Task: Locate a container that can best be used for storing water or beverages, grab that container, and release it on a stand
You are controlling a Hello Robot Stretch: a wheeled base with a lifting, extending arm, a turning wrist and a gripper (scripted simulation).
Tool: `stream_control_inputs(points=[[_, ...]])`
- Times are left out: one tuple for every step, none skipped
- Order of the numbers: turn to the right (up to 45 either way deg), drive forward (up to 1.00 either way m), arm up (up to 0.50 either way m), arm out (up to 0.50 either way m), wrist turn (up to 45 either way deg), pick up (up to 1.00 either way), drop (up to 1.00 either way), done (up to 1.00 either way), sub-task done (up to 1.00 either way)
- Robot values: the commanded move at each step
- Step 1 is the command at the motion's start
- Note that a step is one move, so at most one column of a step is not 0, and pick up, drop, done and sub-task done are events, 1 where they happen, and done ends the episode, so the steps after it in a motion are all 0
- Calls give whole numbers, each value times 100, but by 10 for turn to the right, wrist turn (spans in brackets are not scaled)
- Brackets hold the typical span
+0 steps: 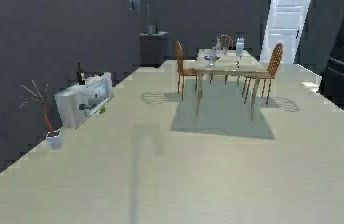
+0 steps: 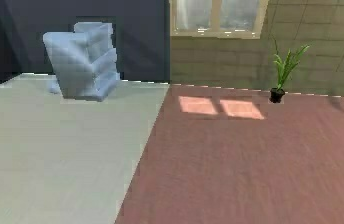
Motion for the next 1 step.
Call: stream_control_inputs(points=[[0, 100, 0, 0, 0, 0, 0, 0, 0]])
